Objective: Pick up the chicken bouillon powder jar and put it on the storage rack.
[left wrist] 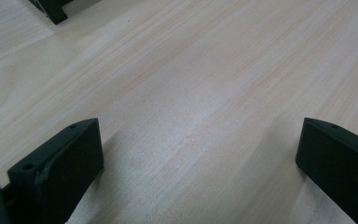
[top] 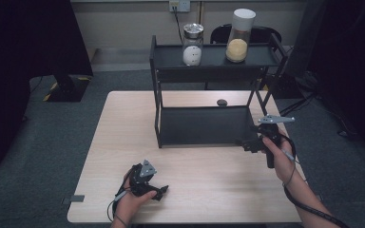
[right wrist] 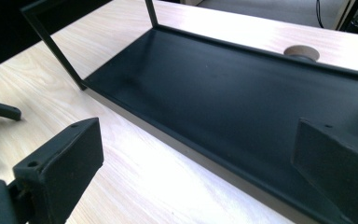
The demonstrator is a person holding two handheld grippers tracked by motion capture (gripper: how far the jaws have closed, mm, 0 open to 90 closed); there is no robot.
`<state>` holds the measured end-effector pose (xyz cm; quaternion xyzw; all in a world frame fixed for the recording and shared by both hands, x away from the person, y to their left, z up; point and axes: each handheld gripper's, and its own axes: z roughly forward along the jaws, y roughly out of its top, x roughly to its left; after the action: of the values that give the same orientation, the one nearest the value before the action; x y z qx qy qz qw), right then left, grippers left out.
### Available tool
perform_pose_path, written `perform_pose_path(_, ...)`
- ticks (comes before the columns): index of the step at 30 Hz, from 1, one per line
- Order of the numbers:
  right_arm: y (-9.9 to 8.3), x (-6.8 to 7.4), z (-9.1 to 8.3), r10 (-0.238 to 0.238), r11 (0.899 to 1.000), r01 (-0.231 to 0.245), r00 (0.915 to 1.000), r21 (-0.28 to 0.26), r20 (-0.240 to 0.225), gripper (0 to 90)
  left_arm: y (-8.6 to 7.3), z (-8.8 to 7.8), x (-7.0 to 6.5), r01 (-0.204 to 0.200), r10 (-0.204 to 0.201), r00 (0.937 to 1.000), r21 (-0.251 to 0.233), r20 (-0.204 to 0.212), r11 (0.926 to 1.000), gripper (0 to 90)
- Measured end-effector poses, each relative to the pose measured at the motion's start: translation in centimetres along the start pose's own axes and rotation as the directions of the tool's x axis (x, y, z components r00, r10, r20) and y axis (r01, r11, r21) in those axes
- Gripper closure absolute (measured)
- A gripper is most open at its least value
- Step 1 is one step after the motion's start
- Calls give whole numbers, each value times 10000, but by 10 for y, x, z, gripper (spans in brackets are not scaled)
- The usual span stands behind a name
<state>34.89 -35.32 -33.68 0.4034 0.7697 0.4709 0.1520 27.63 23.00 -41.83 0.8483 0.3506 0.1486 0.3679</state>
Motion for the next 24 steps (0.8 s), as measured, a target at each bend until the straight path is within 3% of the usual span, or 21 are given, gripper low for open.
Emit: perform_pose_path(24,-56,-12,-11,198,9985,-222,9986,499,489,16,0,0,0,-4,4,10000,4,2,10000,0)
